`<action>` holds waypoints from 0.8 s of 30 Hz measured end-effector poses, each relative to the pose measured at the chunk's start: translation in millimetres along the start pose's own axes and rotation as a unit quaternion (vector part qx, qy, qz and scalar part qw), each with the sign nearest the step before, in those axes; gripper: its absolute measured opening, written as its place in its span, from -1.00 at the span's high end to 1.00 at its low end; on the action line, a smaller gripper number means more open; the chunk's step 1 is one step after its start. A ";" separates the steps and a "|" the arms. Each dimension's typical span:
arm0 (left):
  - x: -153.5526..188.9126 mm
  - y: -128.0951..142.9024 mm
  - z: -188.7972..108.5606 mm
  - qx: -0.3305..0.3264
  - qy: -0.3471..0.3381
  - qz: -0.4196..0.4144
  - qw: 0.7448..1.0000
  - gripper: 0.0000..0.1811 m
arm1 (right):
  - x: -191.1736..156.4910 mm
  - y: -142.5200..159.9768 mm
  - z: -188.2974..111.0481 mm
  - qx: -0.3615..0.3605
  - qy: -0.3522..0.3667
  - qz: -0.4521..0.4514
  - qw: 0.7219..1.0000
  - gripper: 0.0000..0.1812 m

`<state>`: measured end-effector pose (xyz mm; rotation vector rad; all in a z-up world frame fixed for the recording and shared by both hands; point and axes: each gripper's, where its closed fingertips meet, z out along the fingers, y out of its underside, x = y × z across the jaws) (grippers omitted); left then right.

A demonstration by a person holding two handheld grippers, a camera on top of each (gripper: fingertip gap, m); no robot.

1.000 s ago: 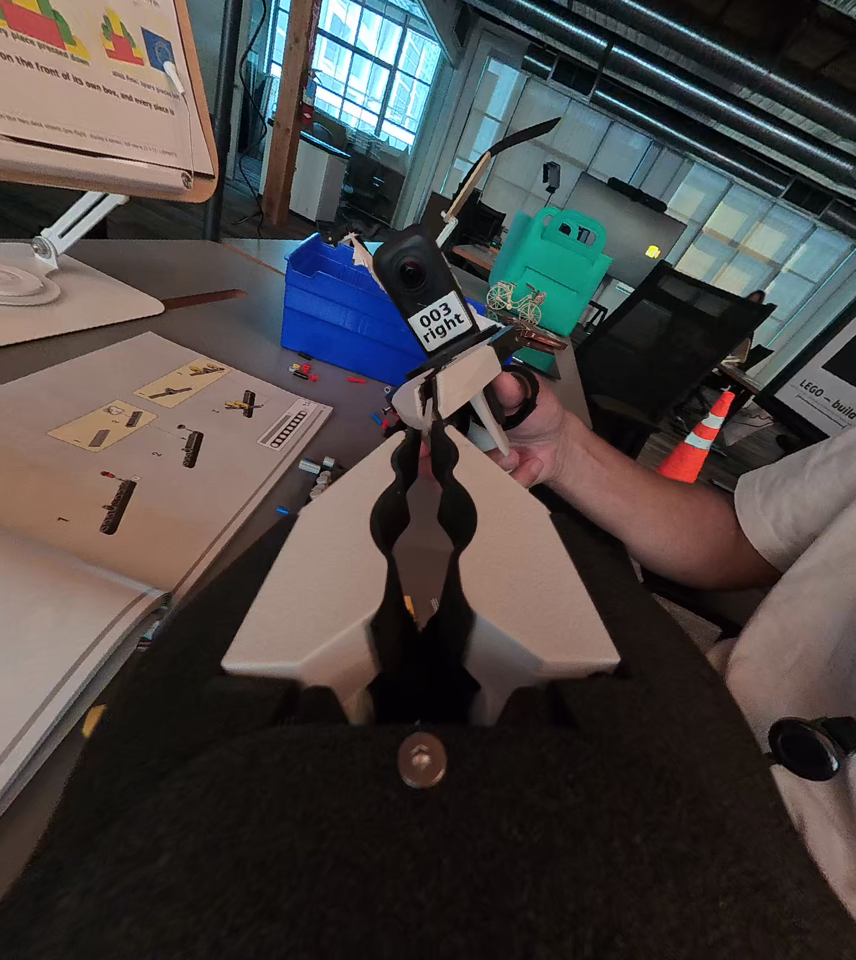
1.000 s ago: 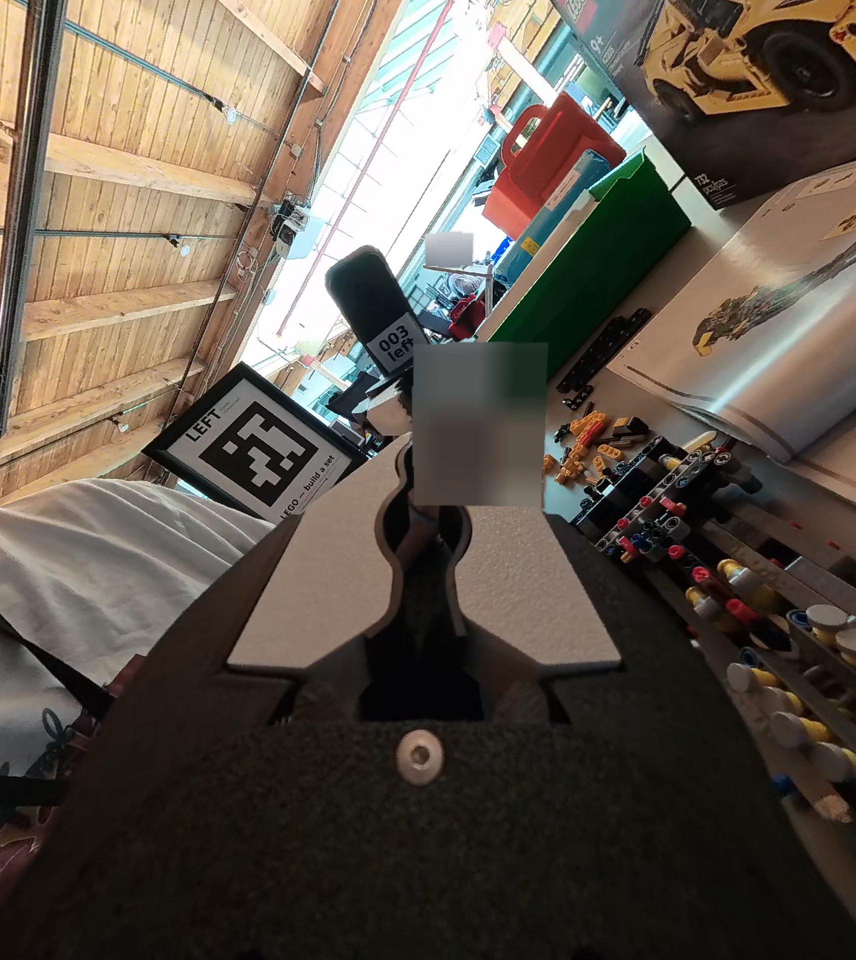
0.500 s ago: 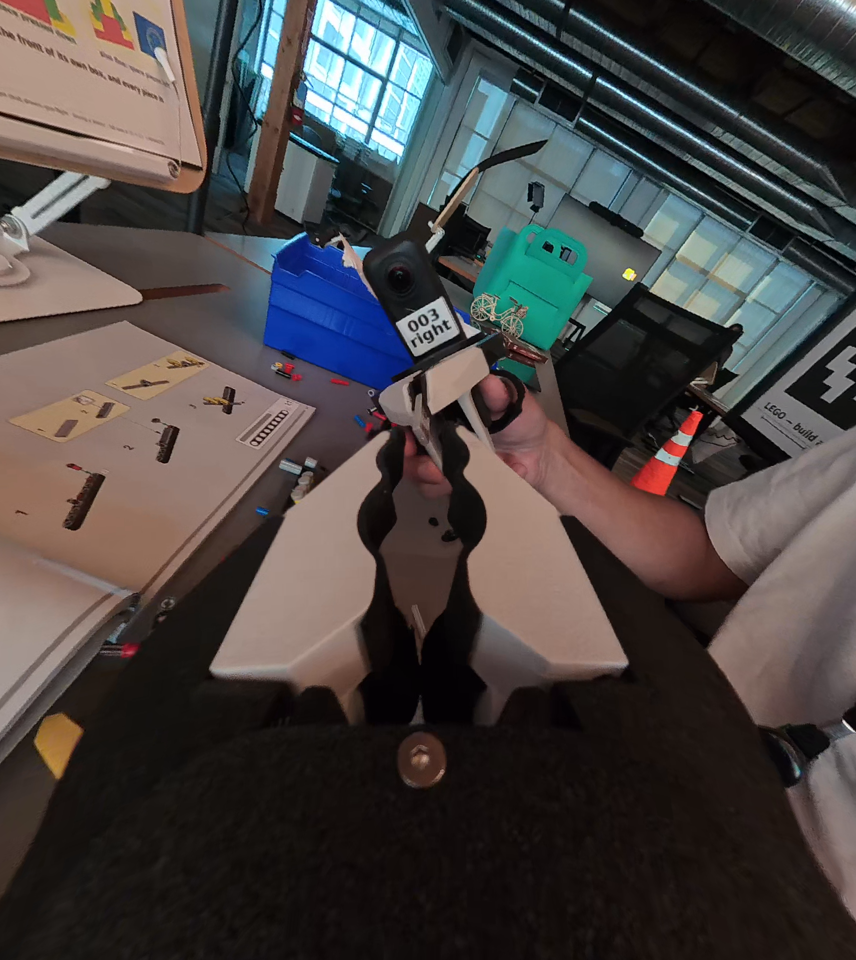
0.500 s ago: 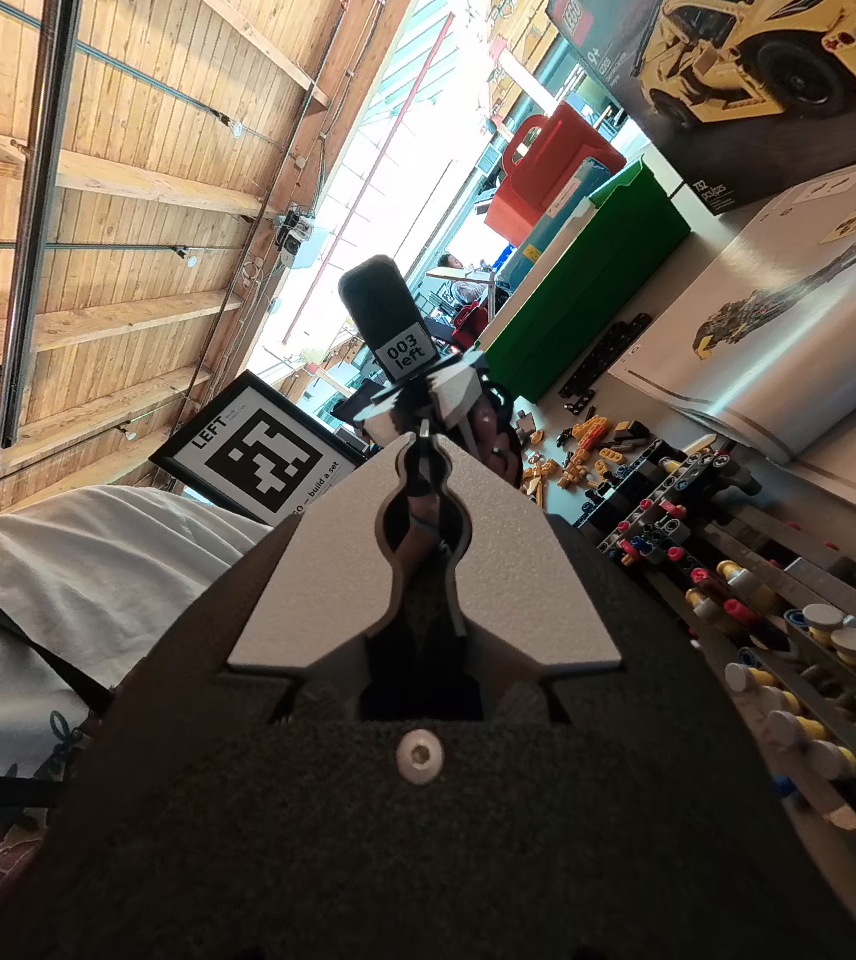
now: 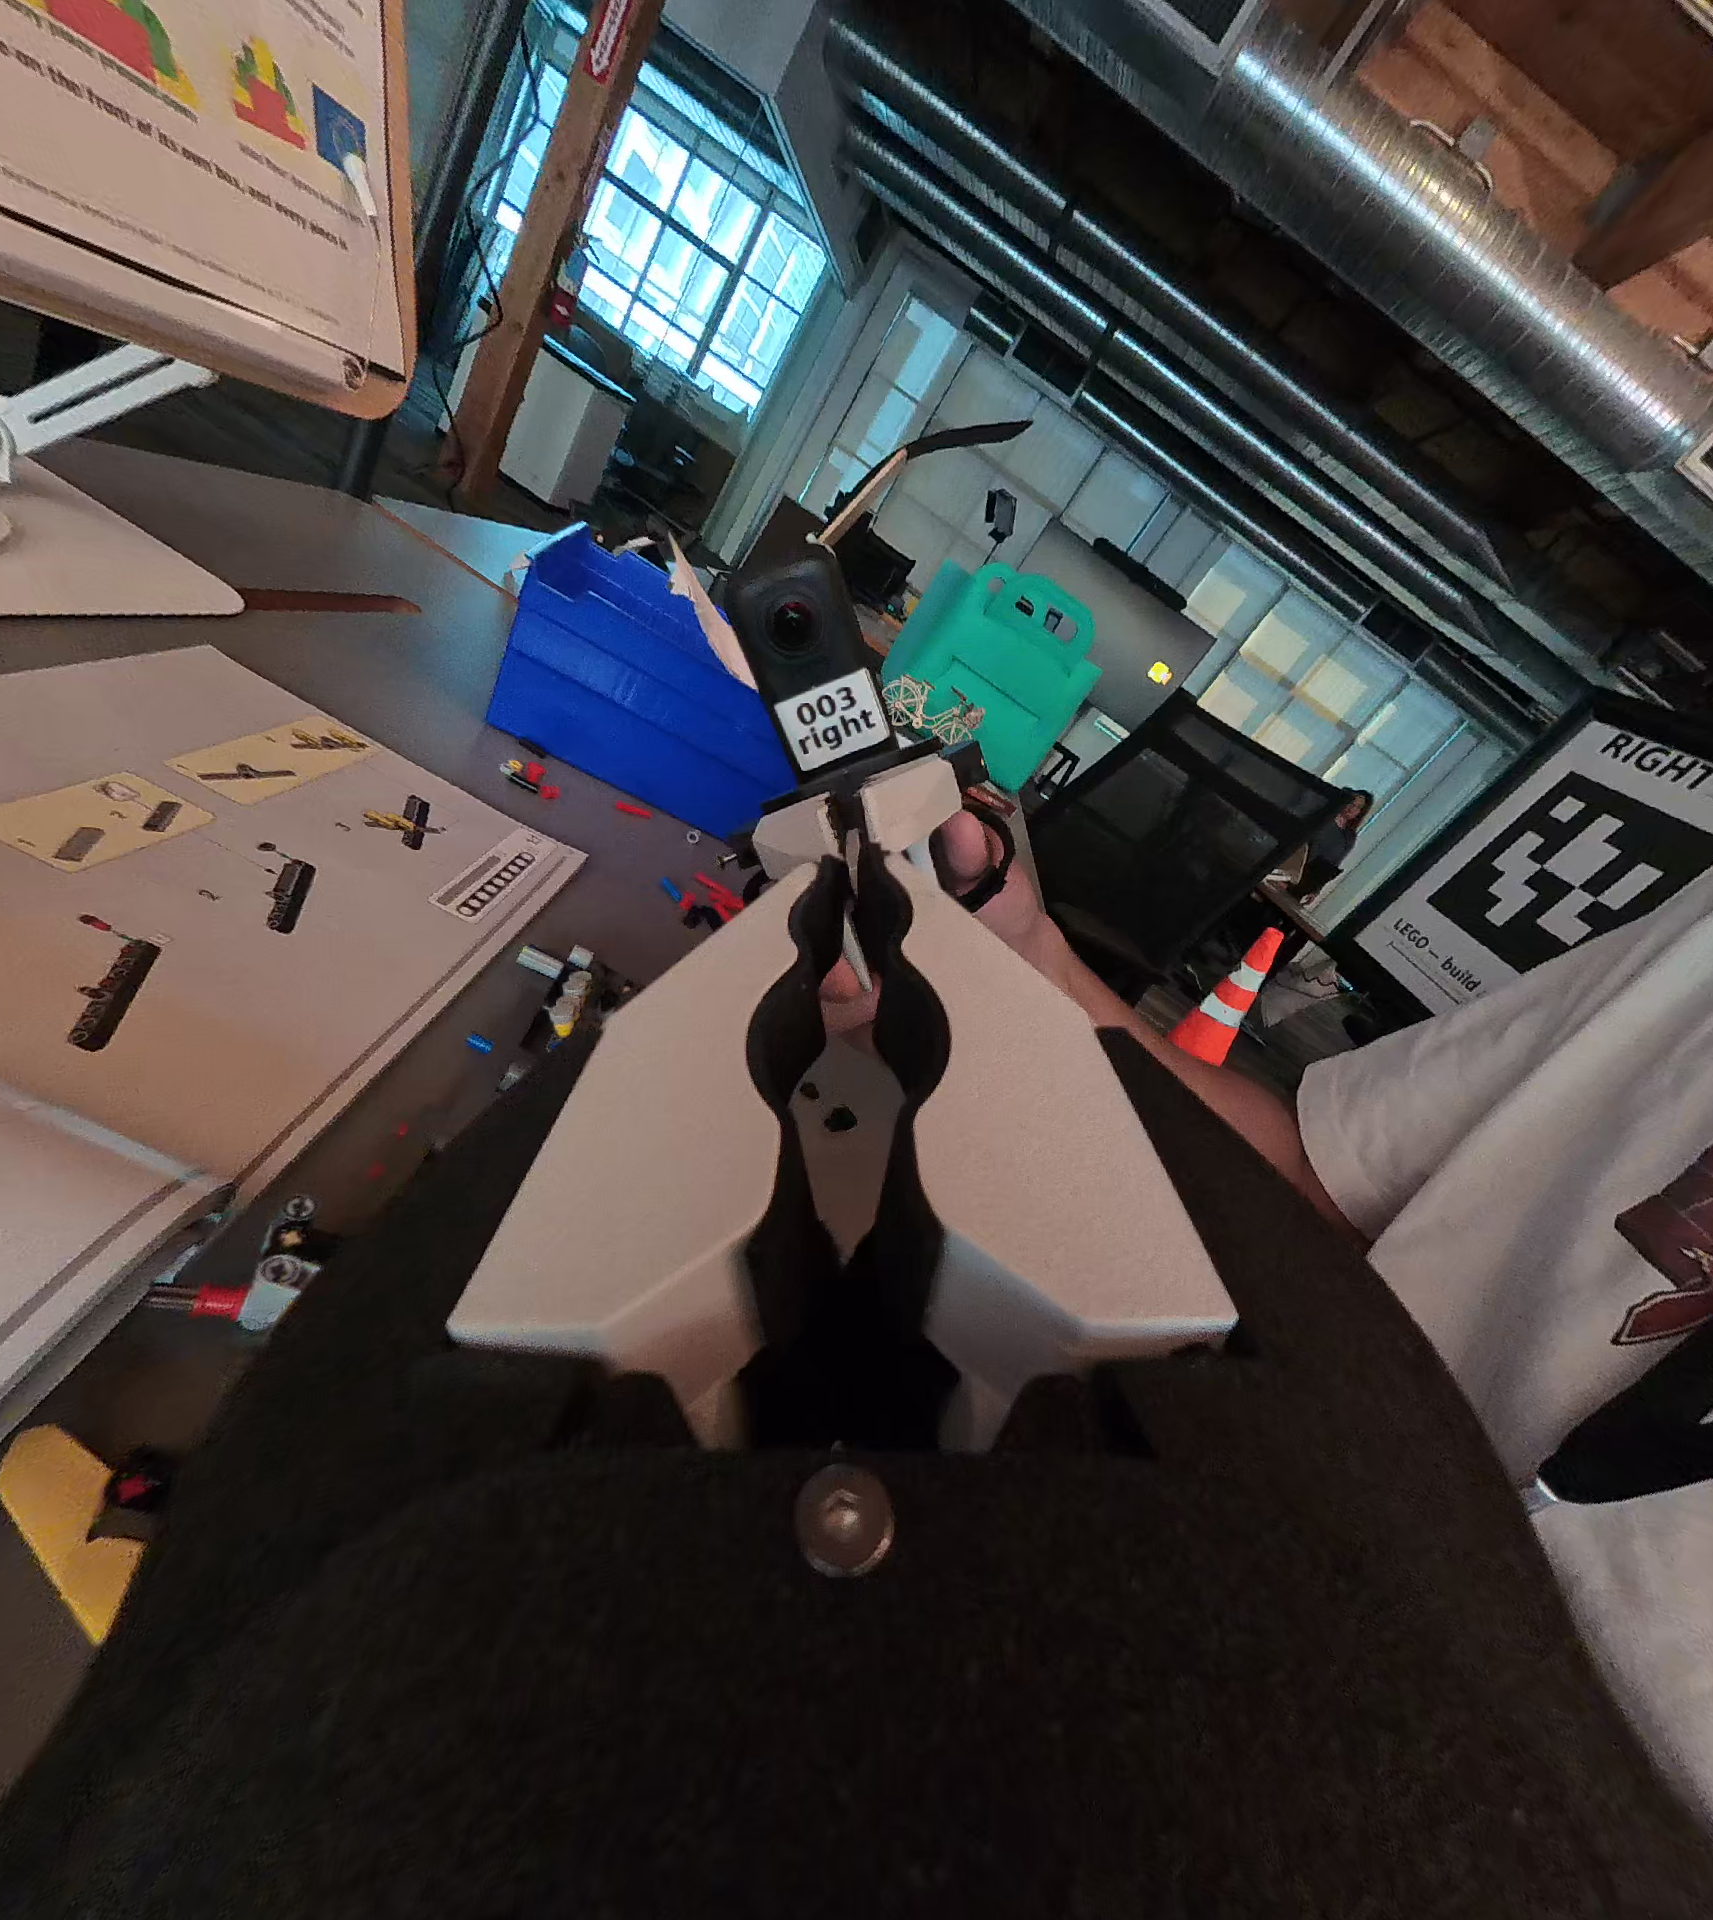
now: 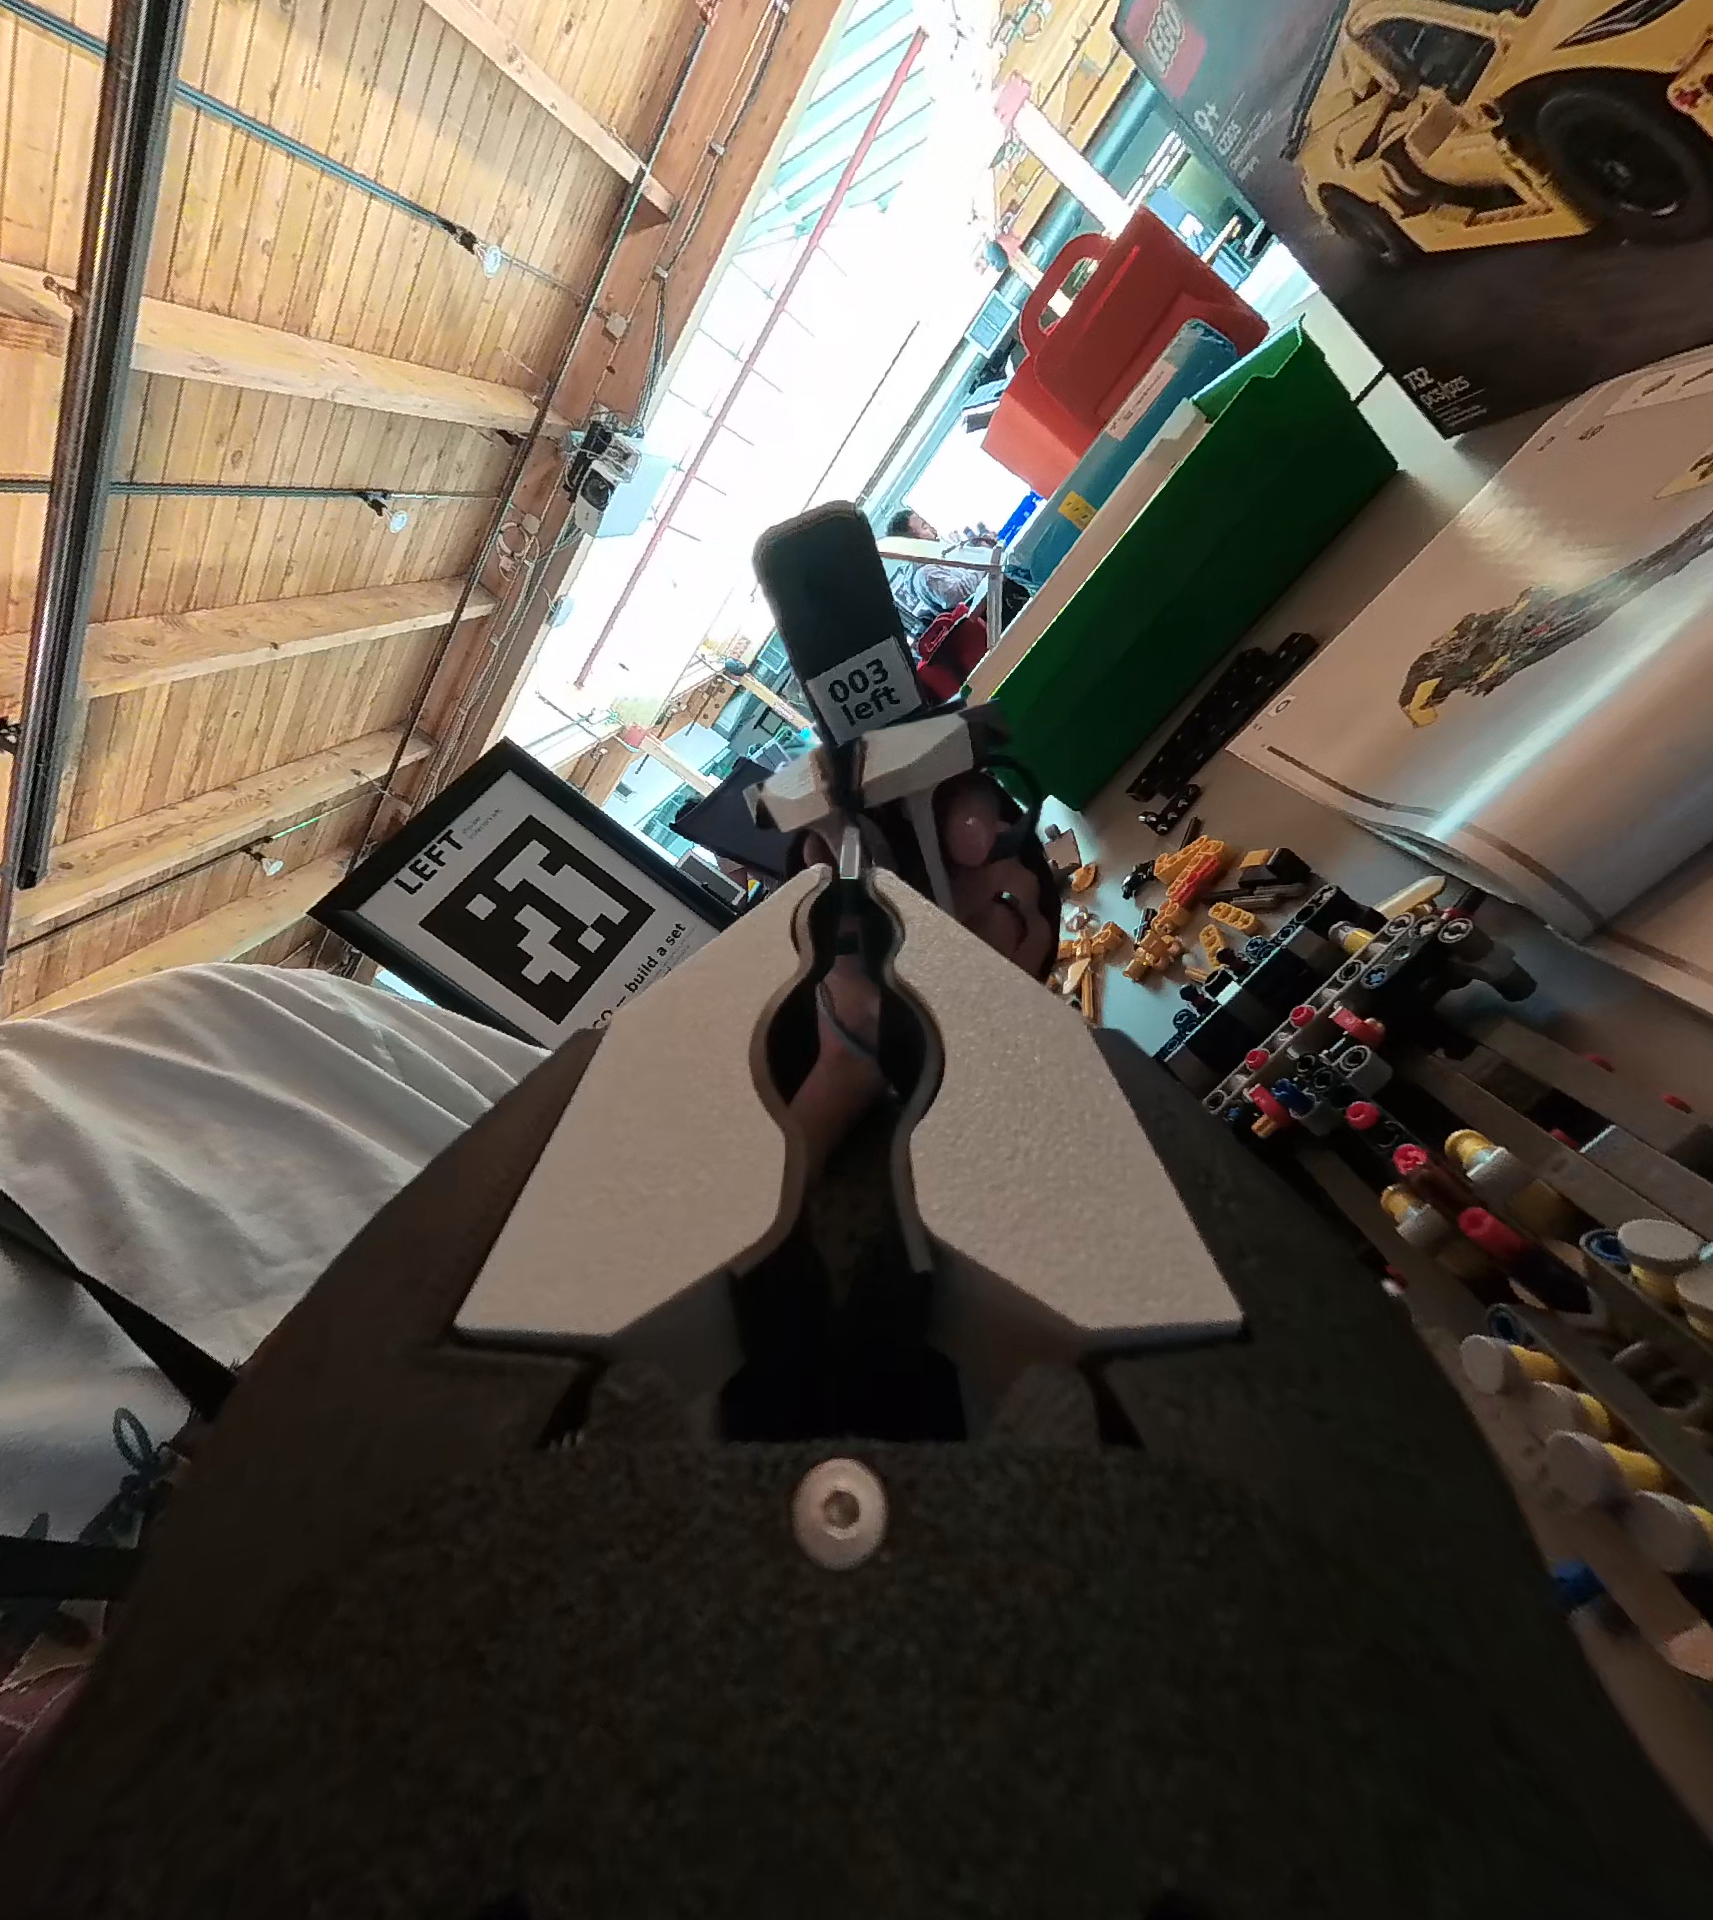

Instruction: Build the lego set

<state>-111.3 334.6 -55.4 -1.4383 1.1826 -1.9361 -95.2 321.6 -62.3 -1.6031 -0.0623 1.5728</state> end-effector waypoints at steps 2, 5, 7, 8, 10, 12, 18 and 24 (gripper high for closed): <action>0.4 -1.9 -1.5 0.003 0.000 0.002 1.000 0.98 | -0.4 -0.4 0.0 0.000 -0.001 0.000 1.000 0.97; 2.8 8.1 5.4 -0.021 0.005 -0.001 1.000 0.93 | 1.1 2.2 1.9 -0.006 0.006 -0.006 1.000 0.98; 3.7 14.5 11.2 -0.032 0.005 -0.001 0.999 0.84 | 1.6 3.8 3.3 -0.010 0.009 -0.009 1.000 0.98; 4.1 15.9 13.1 -0.034 0.005 -0.001 0.999 0.84 | 1.2 4.6 3.8 -0.012 0.008 -0.010 1.000 0.98; 3.5 14.8 13.9 -0.027 0.003 -0.001 1.000 0.95 | 0.2 4.8 3.9 -0.013 0.006 -0.011 1.000 0.98; 2.4 11.7 11.9 -0.017 0.005 -0.012 1.000 0.97 | 0.6 5.0 3.1 -0.015 0.007 -0.011 1.000 0.98; 8.7 5.6 7.0 0.005 0.043 -0.054 0.998 0.99 | -7.0 5.2 4.9 -0.019 -0.001 -0.041 0.999 0.97; 10.2 10.2 9.2 -0.011 0.041 -0.045 0.998 0.92 | -4.2 6.3 4.8 -0.023 0.010 -0.050 0.998 0.98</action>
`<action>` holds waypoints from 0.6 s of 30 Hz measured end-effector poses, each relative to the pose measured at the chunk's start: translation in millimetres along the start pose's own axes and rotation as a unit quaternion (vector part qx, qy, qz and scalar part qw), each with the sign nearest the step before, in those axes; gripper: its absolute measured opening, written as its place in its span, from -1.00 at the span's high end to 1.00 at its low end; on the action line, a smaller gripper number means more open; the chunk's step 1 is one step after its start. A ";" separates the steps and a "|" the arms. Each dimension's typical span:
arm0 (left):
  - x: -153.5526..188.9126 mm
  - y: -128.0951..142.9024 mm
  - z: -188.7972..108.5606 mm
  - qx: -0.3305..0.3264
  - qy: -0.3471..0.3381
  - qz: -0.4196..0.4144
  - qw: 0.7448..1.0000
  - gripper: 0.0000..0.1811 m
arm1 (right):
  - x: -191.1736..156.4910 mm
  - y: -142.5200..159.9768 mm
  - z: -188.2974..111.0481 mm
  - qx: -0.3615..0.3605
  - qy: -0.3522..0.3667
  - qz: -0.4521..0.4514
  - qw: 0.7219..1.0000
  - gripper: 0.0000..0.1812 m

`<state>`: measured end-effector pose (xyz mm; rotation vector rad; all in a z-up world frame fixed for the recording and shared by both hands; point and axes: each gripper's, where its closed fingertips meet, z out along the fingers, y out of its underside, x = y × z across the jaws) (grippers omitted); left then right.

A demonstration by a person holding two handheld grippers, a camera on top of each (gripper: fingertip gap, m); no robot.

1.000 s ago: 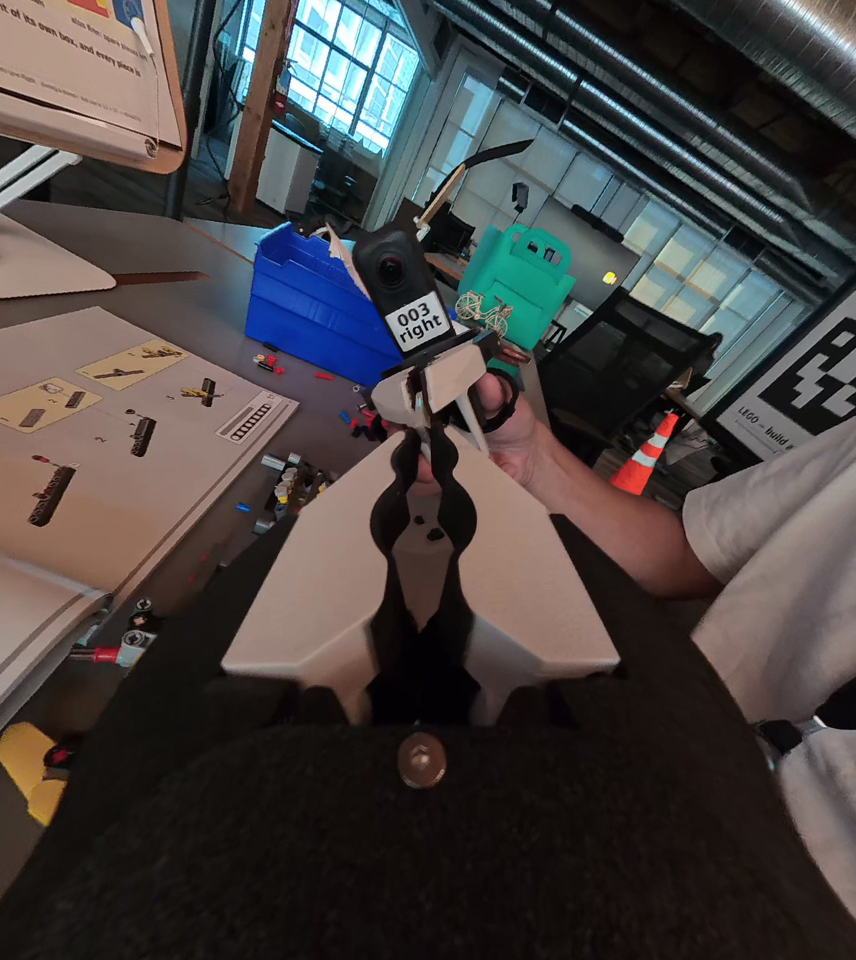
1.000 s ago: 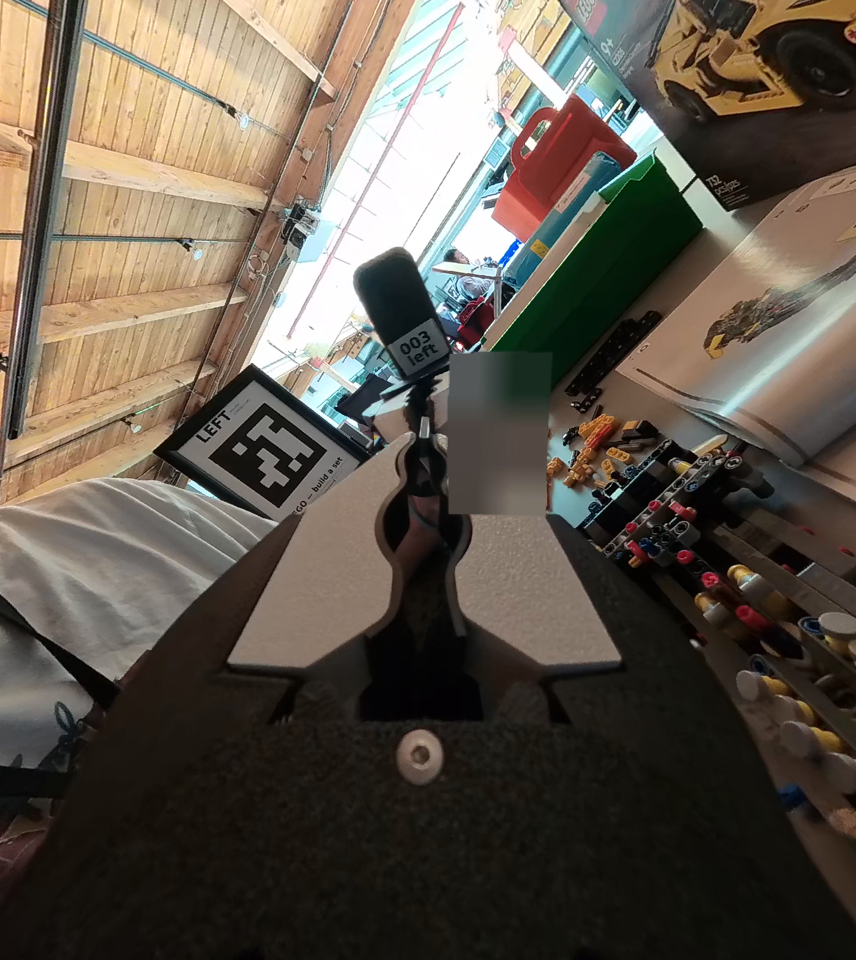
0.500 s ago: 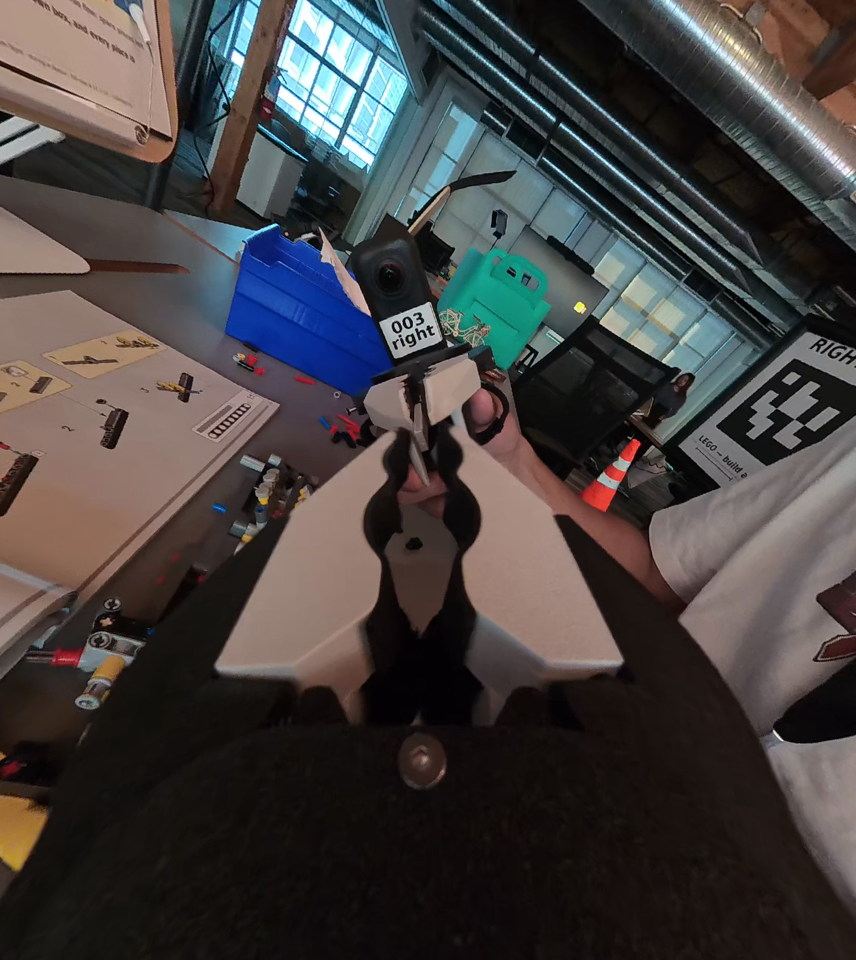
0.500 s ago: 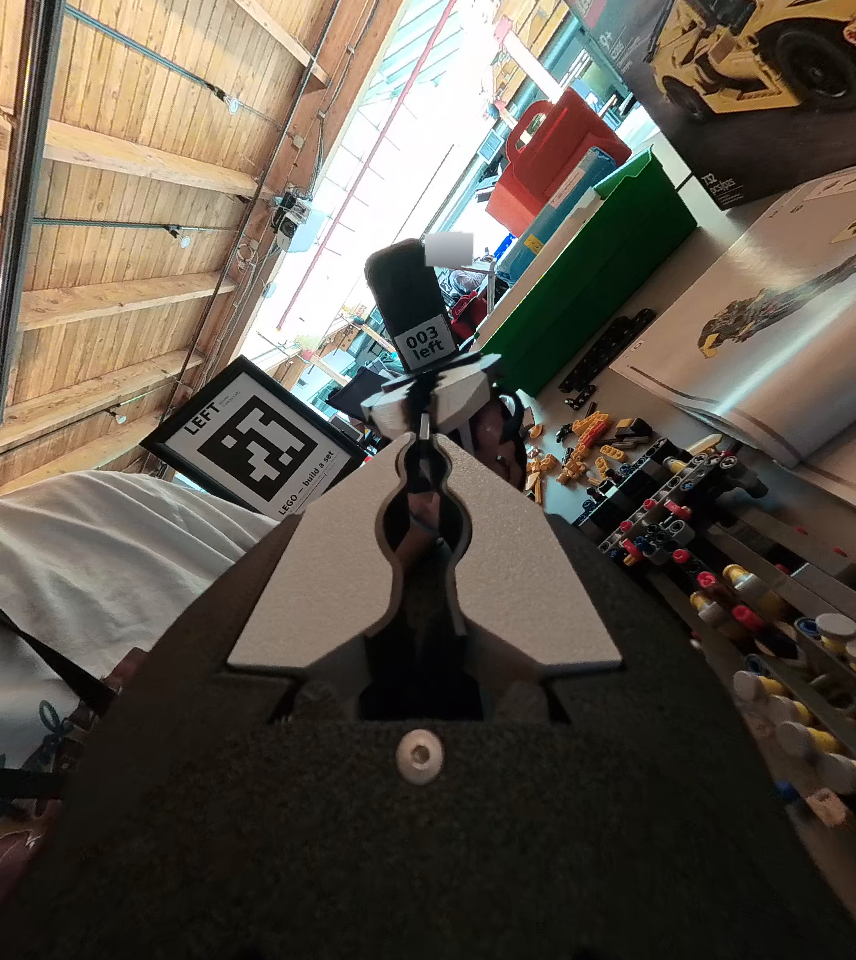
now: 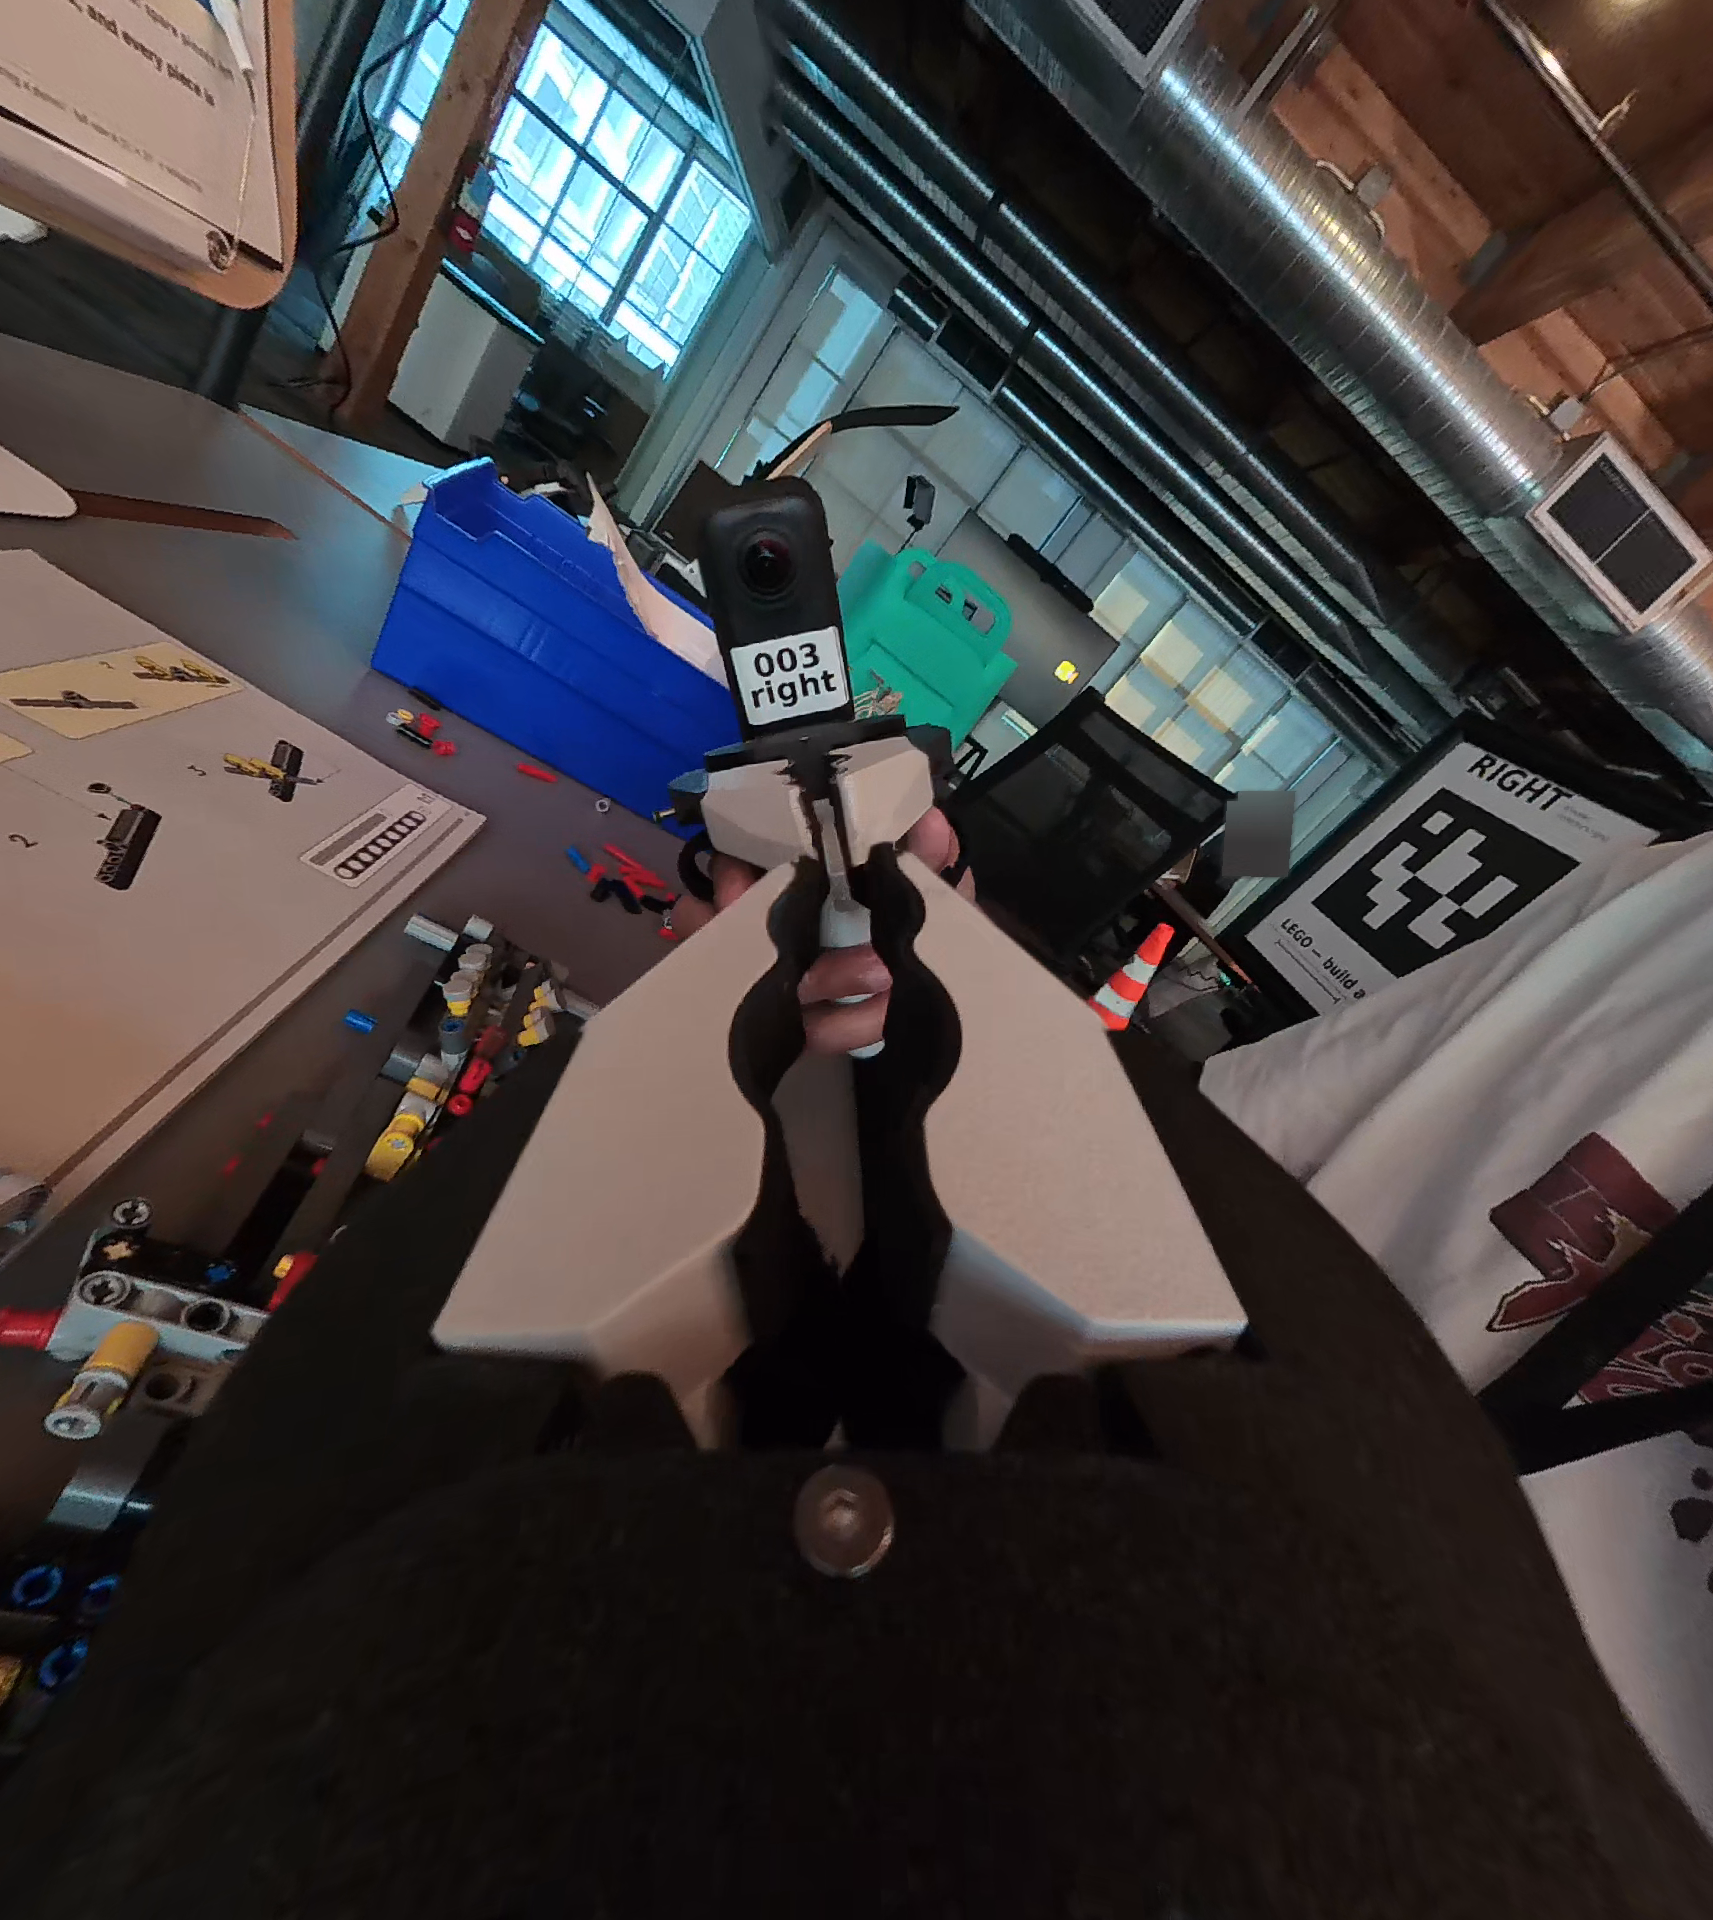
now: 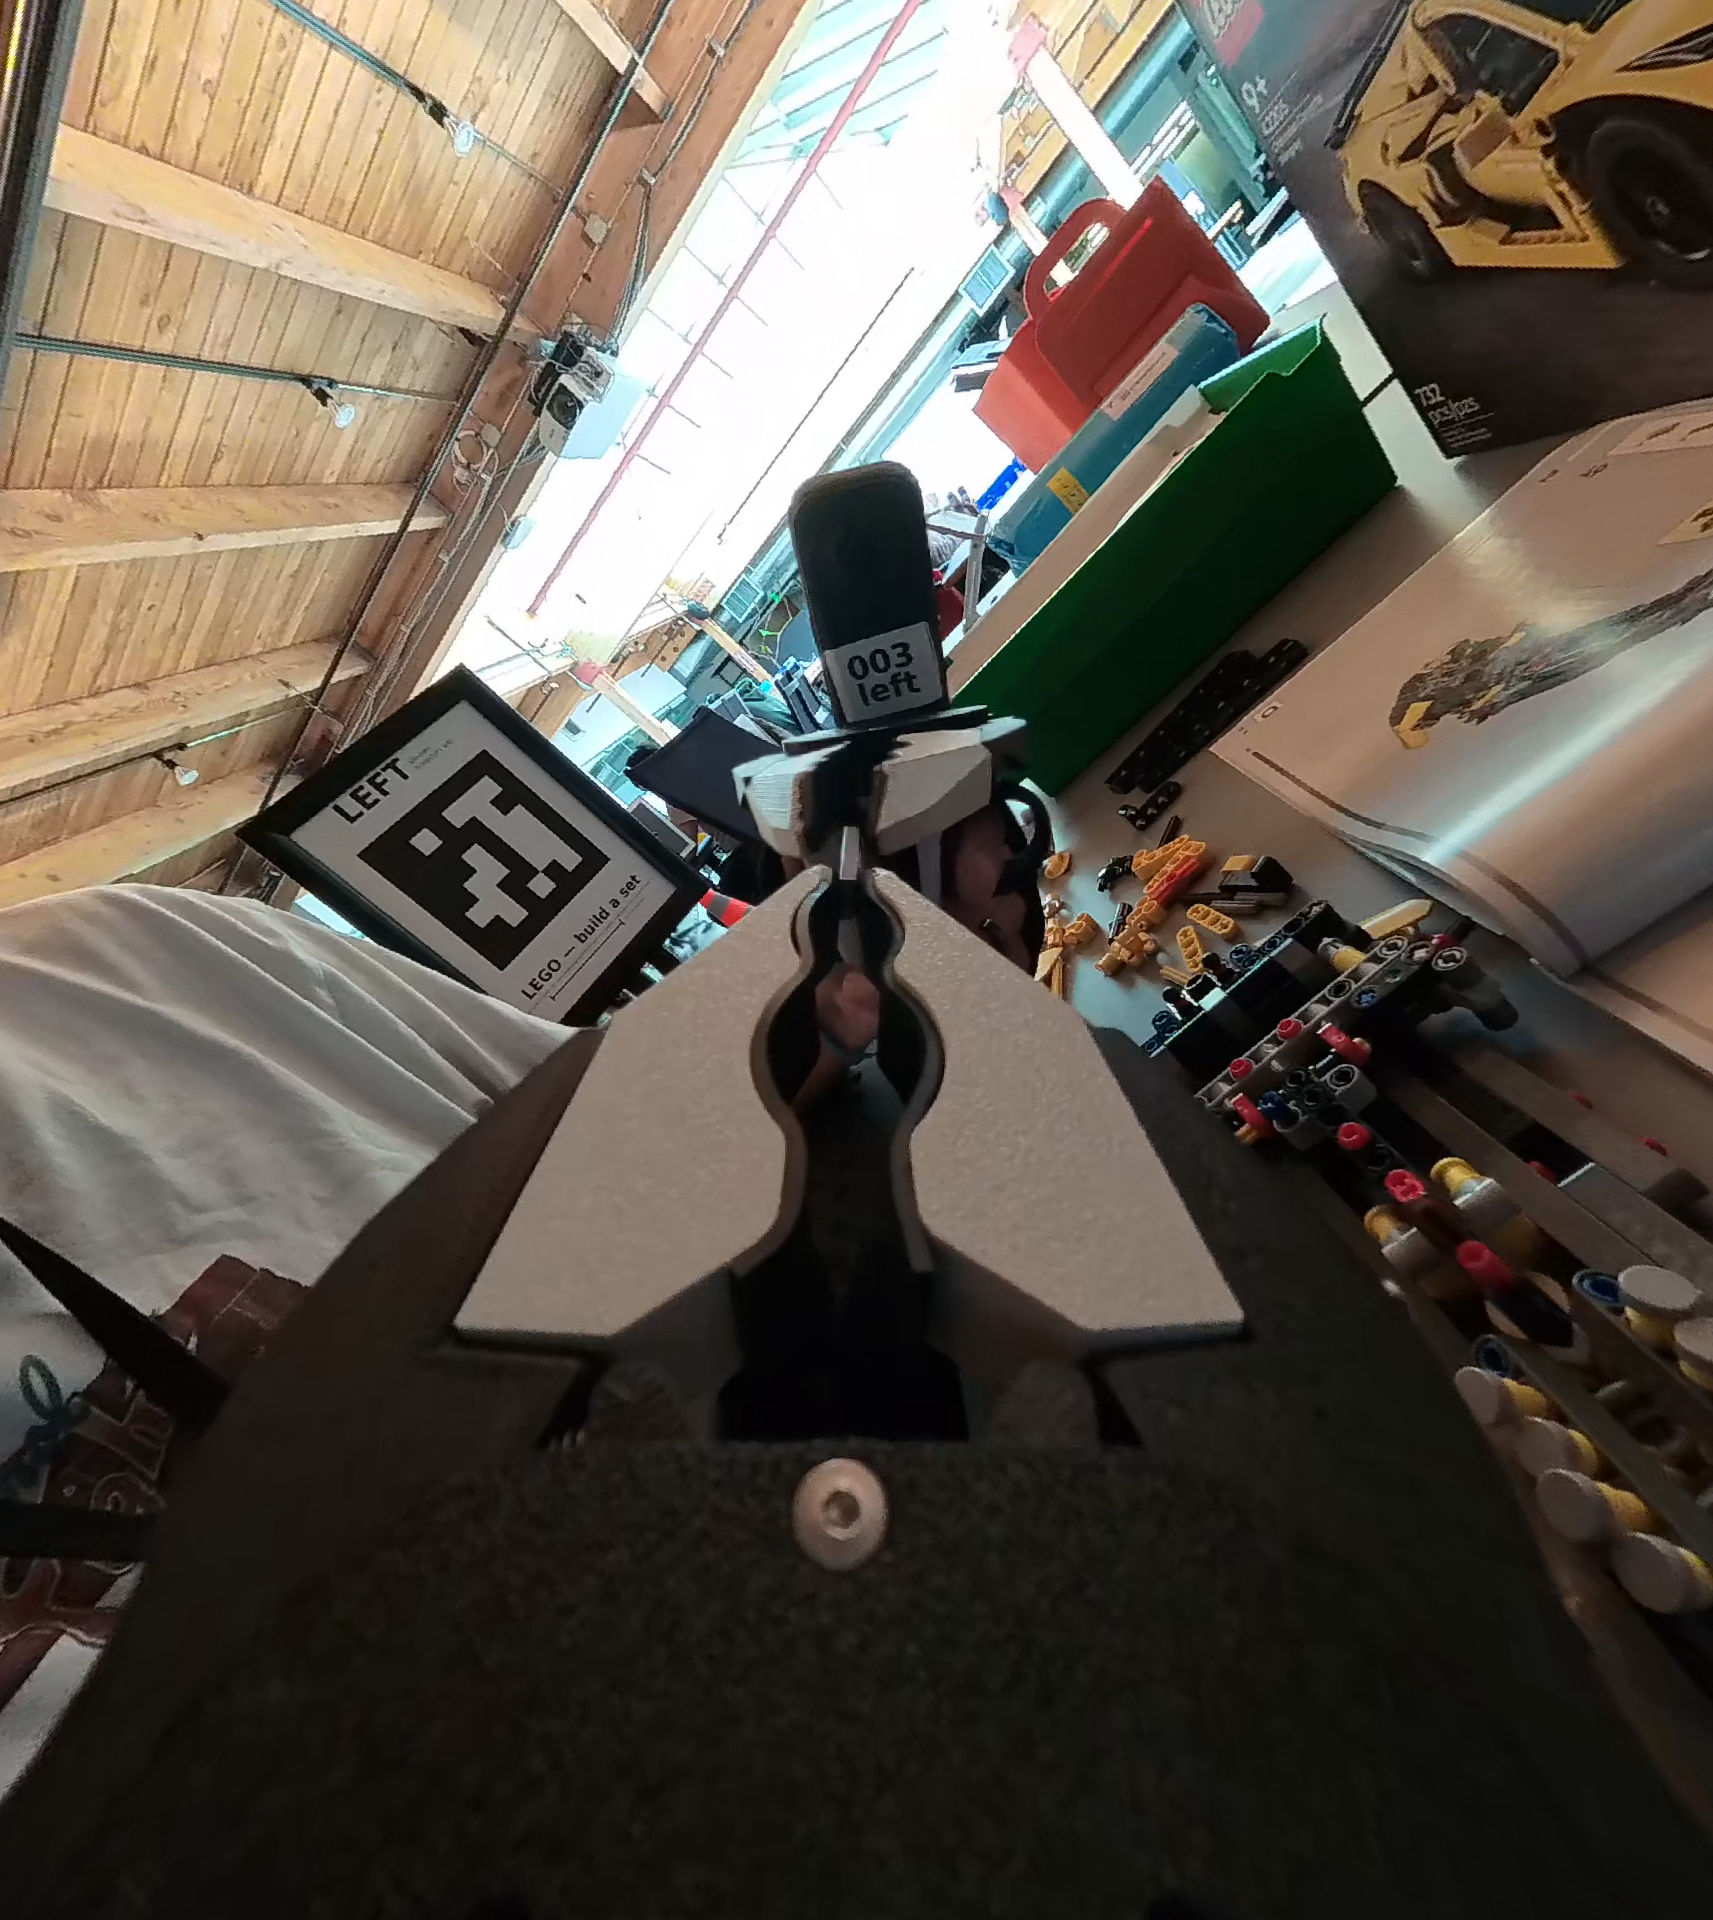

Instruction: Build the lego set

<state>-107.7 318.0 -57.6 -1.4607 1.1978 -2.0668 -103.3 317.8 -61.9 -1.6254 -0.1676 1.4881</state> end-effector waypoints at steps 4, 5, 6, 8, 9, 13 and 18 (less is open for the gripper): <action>-0.5 7.4 3.5 -0.022 -0.005 0.009 1.000 0.95 | -1.4 -0.3 1.0 0.001 -0.002 -0.002 1.000 0.98; -1.8 9.3 3.8 -0.028 -0.011 0.016 0.999 0.97 | -0.7 -0.4 0.5 0.000 0.000 -0.002 1.000 0.98; -1.7 7.6 3.7 -0.022 -0.016 0.023 0.999 0.99 | -1.0 -0.4 0.2 0.000 0.000 -0.003 1.000 0.98; 2.0 5.4 3.9 -0.013 -0.011 0.031 0.999 0.99 | -5.2 -1.0 0.4 0.000 -0.010 -0.003 1.000 0.98; 3.7 4.5 4.0 -0.009 -0.004 0.027 1.000 0.99 | -7.1 -1.7 0.7 0.001 -0.012 -0.009 1.000 0.97; 5.7 3.7 3.8 0.000 0.013 0.006 1.000 0.98 | -7.5 -0.6 1.0 -0.007 -0.001 -0.034 0.999 0.98; 2.8 5.0 4.0 -0.006 0.006 0.006 1.000 0.96 | -4.7 0.8 0.5 -0.011 0.002 -0.026 1.000 0.98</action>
